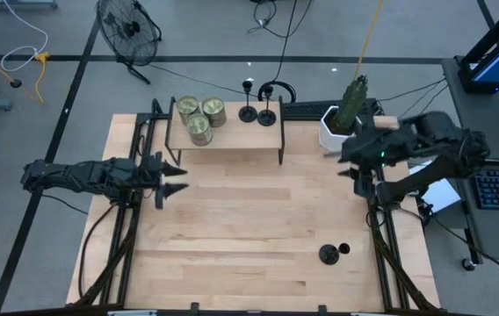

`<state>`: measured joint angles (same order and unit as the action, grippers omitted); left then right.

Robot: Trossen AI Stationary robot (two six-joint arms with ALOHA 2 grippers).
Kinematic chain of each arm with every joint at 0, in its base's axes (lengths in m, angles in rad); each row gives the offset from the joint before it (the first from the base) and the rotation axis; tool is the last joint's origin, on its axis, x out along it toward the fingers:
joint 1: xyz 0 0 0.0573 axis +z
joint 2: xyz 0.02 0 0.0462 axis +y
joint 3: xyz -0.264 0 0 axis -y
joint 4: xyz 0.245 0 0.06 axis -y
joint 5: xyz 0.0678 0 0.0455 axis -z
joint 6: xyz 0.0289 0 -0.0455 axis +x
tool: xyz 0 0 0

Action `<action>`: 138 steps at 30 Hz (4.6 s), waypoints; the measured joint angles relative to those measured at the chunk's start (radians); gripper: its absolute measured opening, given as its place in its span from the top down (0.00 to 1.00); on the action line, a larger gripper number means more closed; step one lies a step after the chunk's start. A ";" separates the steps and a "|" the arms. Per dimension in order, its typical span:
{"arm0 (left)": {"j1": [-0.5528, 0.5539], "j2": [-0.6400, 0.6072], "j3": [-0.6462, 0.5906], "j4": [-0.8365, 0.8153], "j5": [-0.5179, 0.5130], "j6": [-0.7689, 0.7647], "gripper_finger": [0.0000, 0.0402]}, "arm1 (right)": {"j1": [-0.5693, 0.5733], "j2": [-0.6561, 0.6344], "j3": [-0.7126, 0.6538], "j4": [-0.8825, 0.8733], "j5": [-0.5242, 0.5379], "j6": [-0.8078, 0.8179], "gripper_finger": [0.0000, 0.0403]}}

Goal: Pick & Place candle stick holders
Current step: Put the black candle holder on the shelf

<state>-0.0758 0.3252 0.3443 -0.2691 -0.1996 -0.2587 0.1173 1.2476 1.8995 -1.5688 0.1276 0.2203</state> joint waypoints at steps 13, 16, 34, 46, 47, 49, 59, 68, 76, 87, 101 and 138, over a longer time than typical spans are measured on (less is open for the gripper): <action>-0.143 -0.033 -0.109 0.130 0.029 -0.003 0.42 | 0.227 -0.129 -0.363 -0.004 -0.037 0.327 0.62; -0.163 -0.072 -0.173 0.200 0.016 -0.001 0.42 | 0.256 -0.128 -0.389 0.001 -0.096 0.388 0.62; -0.236 -0.194 -0.219 0.106 -0.010 0.017 0.42 | 0.434 -0.057 -0.445 0.095 -0.183 0.553 0.62; -0.262 -0.198 -0.219 0.107 -0.010 0.019 0.42 | 0.500 0.011 -0.445 0.136 -0.180 0.584 0.62; -0.261 -0.198 -0.219 0.107 -0.010 0.019 0.42 | 0.501 0.016 -0.445 0.139 -0.177 0.592 0.62; -0.261 -0.198 -0.219 0.107 -0.010 0.019 0.42 | 0.500 0.027 -0.445 0.141 -0.178 0.612 0.62; -0.261 -0.198 -0.219 0.108 0.043 0.020 0.42 | 0.507 0.061 -0.445 0.144 -0.183 0.703 0.62; -0.261 -0.198 -0.219 0.108 0.044 0.035 0.42 | 0.550 0.059 -0.454 0.153 -0.181 0.825 0.62; -0.261 -0.198 -0.219 0.109 0.044 0.041 0.42 | 0.557 0.055 -0.571 0.236 -0.206 0.846 0.62; -0.261 -0.198 -0.219 0.109 0.045 0.045 0.42 | 0.566 0.033 -0.590 0.288 -0.211 0.864 0.62; -0.261 -0.198 -0.220 0.109 0.044 0.047 0.42 | 0.566 0.034 -0.671 0.389 -0.237 0.863 0.62; -0.261 -0.197 -0.220 0.108 0.039 0.046 0.42 | 0.512 0.033 -0.689 0.387 -0.289 0.823 0.98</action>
<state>-0.3370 0.1279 0.1246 -0.1607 -0.1604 -0.2123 0.6292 1.2808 1.2107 -1.1817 -0.1615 1.0433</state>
